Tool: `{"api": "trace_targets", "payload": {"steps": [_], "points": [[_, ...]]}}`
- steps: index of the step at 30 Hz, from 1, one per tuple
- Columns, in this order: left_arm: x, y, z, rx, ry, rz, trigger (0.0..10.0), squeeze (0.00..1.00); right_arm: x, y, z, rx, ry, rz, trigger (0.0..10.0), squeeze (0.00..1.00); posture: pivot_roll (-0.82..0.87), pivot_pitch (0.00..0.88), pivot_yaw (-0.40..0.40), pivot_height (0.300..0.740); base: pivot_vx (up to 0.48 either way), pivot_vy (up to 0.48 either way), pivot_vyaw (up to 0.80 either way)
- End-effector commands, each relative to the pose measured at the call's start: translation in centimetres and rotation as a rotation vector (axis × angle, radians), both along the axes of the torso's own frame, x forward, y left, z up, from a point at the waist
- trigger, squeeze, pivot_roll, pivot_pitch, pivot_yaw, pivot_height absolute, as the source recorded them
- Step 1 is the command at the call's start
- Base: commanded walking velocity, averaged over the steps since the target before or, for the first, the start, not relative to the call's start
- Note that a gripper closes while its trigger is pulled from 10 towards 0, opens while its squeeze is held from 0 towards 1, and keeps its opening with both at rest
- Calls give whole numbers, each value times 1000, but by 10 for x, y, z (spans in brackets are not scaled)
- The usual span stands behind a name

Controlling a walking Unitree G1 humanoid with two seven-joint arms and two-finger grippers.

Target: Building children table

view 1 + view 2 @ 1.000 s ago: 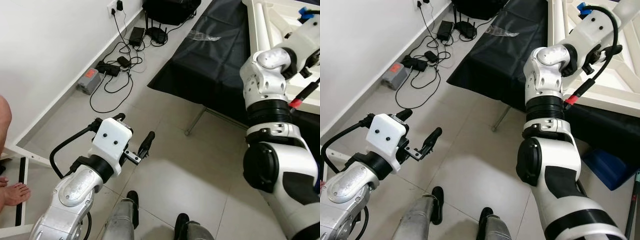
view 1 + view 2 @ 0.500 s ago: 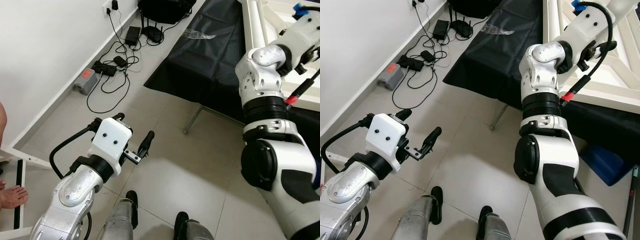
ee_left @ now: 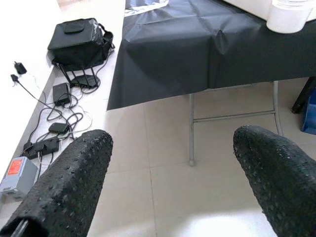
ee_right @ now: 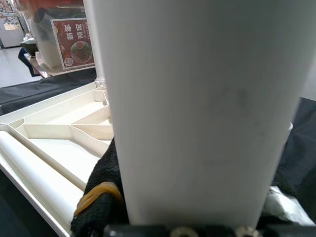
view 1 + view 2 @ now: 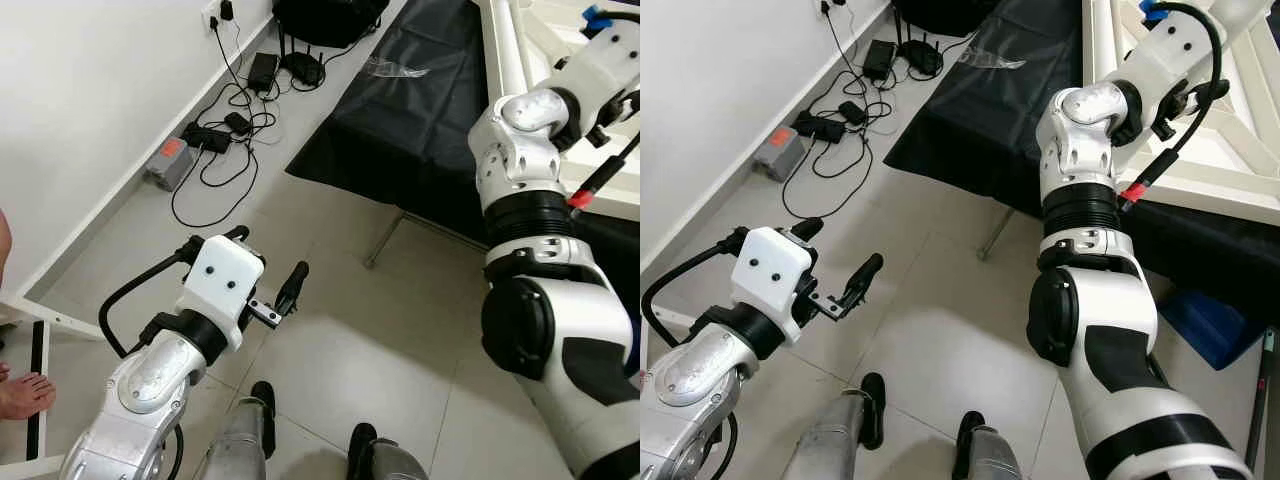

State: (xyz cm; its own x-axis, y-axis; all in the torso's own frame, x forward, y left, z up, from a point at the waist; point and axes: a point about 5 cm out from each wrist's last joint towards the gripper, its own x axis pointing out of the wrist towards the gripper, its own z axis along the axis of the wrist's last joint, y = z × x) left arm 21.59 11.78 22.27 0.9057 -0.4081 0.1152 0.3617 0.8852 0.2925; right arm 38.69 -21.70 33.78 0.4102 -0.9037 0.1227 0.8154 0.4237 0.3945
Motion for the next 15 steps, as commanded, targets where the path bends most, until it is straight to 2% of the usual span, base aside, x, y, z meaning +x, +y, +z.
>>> {"api": "trace_targets", "payload": {"steps": [1, 2, 3, 4, 7, 11, 15], "points": [[-3, -1, -2, 1, 8, -4, 10000, 0, 6, -3, -41, 92, 131, 22, 10000, 0, 225, 371, -46, 740, 0, 0, 0], [-3, -1, -2, -1, 8, -2, 10000, 0, 6, -3, -40, 86, 127, 24, 10000, 486, 225, 370, -47, 740, 0, 0, 0], [-3, -1, -2, -1, 8, -2, 10000, 0, 6, -3, -40, 86, 127, 24, 10000, 486, 225, 370, -47, 740, 0, 0, 0], [-3, -1, -2, 0, 9, -2, 10000, 0, 6, -2, -38, 85, 121, 30, 10000, 0, 226, 371, -46, 740, 0, 0, 0], [-3, -1, -2, 0, 9, -2, 10000, 0, 6, -1, -38, 86, 117, 33, 10000, 0, 226, 371, -46, 740, 0, 0, 0], [-3, -1, -2, -1, 7, 0, 10000, 0, 7, 3, -22, 59, 79, 45, 10000, 0, 223, 371, -48, 740, 0, 0, 0], [-3, -1, -2, -2, 6, 1, 10000, 0, 6, 5, -16, 53, 64, 50, 10000, 0, 223, 371, -50, 740, 0, 0, 0]]}}
